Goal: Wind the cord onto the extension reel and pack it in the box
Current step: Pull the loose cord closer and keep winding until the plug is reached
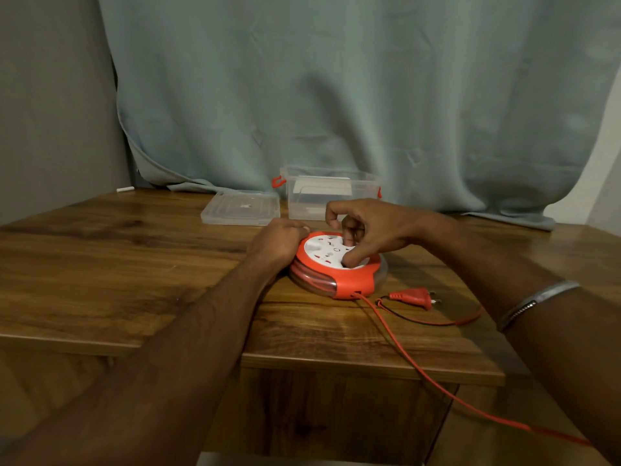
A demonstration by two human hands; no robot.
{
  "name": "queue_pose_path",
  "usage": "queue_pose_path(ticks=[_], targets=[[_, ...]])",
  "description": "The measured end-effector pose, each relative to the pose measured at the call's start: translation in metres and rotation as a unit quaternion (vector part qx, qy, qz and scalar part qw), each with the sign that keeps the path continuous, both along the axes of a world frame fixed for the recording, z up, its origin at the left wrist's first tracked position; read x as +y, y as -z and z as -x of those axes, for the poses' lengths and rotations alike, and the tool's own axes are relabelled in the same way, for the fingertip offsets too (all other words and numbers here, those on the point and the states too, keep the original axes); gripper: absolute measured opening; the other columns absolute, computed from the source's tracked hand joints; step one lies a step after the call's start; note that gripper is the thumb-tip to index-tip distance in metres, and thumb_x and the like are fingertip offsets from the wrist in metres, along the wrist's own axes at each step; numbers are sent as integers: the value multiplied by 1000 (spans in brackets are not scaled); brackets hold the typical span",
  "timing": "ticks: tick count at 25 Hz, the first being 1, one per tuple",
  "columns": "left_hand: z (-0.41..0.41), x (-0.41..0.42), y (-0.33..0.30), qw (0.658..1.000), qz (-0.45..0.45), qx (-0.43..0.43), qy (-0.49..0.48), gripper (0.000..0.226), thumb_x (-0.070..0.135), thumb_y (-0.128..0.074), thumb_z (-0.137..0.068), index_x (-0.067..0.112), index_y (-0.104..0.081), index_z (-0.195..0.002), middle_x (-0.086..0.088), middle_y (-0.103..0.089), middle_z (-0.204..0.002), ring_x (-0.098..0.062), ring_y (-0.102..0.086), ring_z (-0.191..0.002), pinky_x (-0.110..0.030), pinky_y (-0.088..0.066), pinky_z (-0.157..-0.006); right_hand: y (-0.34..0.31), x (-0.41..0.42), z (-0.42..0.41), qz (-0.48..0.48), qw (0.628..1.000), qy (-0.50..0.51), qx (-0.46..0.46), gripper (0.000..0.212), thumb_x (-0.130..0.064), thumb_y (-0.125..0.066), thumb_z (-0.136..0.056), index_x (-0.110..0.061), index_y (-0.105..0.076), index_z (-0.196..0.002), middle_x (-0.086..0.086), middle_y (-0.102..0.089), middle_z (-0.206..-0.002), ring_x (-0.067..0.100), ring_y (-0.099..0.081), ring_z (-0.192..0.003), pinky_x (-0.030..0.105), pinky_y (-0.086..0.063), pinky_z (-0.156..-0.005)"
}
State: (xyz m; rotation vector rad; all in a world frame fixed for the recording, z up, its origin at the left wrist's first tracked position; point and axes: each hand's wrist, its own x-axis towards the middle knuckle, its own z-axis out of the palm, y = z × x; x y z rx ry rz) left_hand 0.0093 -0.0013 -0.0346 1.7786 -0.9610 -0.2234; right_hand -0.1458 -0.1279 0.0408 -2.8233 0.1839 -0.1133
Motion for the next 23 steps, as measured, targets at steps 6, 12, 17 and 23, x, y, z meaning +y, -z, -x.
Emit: queue_pose_path(ticks=[6,12,17,23], targets=[[-1,-1,-2,1000,3,-13,-10,28,33,-56,-96,17,-78,-102,-7,-76,-111,-25,-68,-99,-47,-53,-97,7,12,-5,71,997,-4,-28,39,-47,-72,-63,-15,-52,-65,-7,-46,-57,10,-40,-57,33,-36,-59],[1,-1,-1,998,-18,-62,-23,32,33,-51,-99,17,-77,-109,-8,-73,-120,-27,-66,-106,-48,-51,-100,10,18,-18,112,990,76,-28,59,-47,-73,-85,-16,-47,-42,-7,-42,-39,9,-42,-46,32,-35,-55],[-1,1,-3,998,-14,-53,-21,32,35,-51,-96,20,-79,-99,-7,-76,-111,-28,-68,-99,-48,-52,-96,10,23,-24,127,989,65,-42,49,-44,-70,-90,-25,-61,-45,-10,-53,-42,6,-50,-46,34,-41,-54],[1,-1,-2,996,-34,-72,-39,33,34,-50,-100,17,-75,-113,-7,-70,-127,-27,-63,-111,-47,-49,-102,-9,-2,-2,46,999,0,12,42,2,-77,-78,-10,-69,-117,1,-72,-116,-14,-60,-79,9,-42,-68]])
